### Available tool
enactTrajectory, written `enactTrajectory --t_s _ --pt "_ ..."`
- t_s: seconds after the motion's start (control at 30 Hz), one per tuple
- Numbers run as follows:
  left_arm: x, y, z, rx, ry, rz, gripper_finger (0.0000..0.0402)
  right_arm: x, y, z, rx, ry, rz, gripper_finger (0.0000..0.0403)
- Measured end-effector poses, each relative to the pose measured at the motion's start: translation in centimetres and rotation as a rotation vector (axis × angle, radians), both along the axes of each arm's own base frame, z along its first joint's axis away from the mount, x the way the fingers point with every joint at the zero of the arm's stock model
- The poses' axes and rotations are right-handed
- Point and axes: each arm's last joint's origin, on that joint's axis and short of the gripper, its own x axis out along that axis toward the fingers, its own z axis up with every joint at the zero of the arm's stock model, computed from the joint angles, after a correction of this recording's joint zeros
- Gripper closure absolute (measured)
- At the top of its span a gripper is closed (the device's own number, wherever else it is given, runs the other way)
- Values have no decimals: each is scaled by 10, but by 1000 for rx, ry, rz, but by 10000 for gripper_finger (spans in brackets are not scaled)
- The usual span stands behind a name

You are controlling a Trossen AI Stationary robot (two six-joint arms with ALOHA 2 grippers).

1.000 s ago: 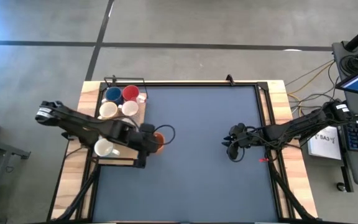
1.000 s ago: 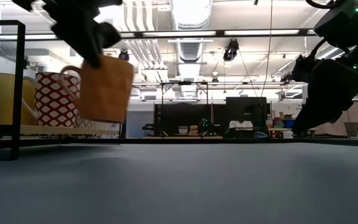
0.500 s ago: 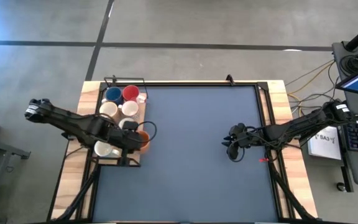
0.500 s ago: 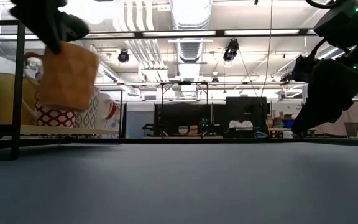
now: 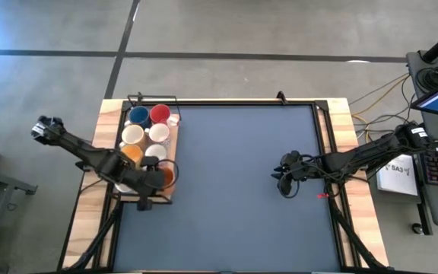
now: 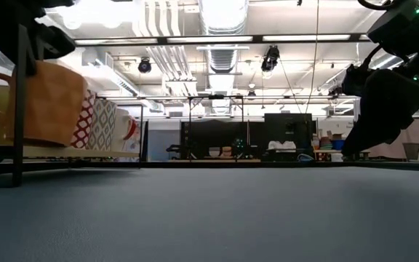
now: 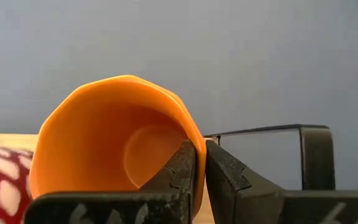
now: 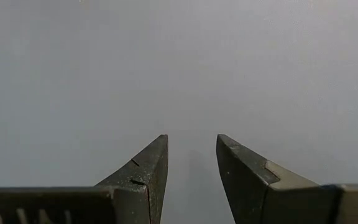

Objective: Place coffee mugs
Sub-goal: Put the orange mug on the shelf

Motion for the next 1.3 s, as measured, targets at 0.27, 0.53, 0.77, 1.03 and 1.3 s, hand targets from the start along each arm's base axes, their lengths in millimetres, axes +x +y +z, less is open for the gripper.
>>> enactTrajectory --t_s 0.27,0.53,0.77,1.03,1.3 --pt "-6 -4 0 -17 -17 110 390 0 0 0 0 0 0 278" --pt "-1 -6 -3 -42 -22 245 388 0 0 0 0 0 0 277" --pt "-1 -7 -4 -70 -18 314 387 0 0 0 0 0 0 277" --pt "-4 -10 -5 -100 -5 377 386 0 0 0 0 0 0 277" --pt "-8 -15 -5 -149 9 446 385 0 0 0 0 0 0 277"
